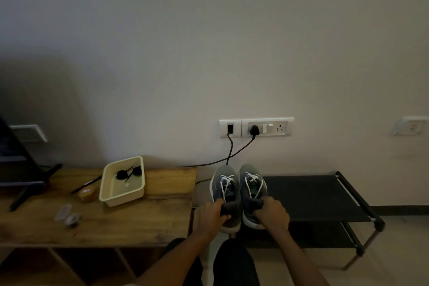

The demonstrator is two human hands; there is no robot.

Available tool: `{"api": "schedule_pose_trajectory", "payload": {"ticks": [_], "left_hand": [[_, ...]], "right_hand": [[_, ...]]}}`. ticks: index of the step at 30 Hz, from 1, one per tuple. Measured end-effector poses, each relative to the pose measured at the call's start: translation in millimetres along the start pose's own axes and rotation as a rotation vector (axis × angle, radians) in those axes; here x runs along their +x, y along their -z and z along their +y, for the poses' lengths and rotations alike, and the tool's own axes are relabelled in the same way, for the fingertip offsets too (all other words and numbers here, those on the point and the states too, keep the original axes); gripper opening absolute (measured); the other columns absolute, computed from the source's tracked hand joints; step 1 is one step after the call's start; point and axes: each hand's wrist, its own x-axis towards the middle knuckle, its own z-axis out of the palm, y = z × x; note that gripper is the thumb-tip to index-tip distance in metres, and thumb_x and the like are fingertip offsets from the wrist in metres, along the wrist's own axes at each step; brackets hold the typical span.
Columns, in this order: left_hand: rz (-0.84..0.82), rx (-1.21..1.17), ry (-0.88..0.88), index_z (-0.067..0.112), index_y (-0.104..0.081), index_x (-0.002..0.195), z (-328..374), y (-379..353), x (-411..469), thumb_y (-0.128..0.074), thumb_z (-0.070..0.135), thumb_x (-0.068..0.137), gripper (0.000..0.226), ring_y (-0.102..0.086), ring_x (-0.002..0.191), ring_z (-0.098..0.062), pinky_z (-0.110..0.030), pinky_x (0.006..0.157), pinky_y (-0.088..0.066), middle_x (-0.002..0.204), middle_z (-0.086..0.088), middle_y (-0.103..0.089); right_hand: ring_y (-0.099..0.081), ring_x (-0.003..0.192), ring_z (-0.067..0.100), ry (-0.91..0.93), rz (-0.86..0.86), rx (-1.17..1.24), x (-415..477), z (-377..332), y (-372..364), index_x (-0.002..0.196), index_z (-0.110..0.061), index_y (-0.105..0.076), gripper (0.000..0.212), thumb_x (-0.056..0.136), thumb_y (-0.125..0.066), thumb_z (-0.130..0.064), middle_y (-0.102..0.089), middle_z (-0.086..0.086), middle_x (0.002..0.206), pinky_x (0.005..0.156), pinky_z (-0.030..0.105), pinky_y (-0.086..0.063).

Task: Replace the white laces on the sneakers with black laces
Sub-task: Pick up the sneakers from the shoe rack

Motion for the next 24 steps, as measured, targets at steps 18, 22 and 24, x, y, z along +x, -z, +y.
{"api": "schedule_pose_trajectory", "payload": {"ticks": [18, 22, 24], "left_hand": [[0.160, 0.039, 0.228, 0.026, -0.056, 0.112, -131.5, 58.6, -96.1, -0.060, 0.040, 0.088, 0.028, -0.062, 0.091, -0.009, -0.023, 0.074, -0.050, 0.103, 0.005, -0.066], [0.151, 0.001, 0.308, 0.024, -0.059, 0.110, -157.8, 60.1, -100.3, -0.063, 0.038, 0.087, 0.027, -0.061, 0.095, -0.010, -0.021, 0.071, -0.042, 0.105, 0.004, -0.067], [0.158, -0.015, 0.322, 0.025, -0.059, 0.111, -169.7, 57.5, -100.6, -0.063, 0.036, 0.088, 0.026, -0.060, 0.097, -0.009, -0.017, 0.070, -0.038, 0.107, 0.006, -0.066]], "right_hand": [[-0.063, 0.100, 0.025, 0.279, -0.079, -0.020, -69.8, -128.2, -82.2, 0.108, -0.019, -0.063, 0.026, 0.083, -0.057, -0.023, -0.067, 0.005, 0.106, 0.075, 0.030, -0.048], [-0.063, 0.098, 0.022, 0.312, -0.127, -0.050, -68.9, -144.4, -108.9, 0.107, -0.019, -0.062, 0.022, 0.086, -0.056, -0.022, -0.067, 0.003, 0.104, 0.072, 0.027, -0.046], [-0.064, 0.097, 0.021, 0.312, -0.148, -0.061, -66.3, -148.9, -122.6, 0.107, -0.019, -0.062, 0.022, 0.086, -0.056, -0.022, -0.067, 0.003, 0.104, 0.071, 0.027, -0.047]]}}
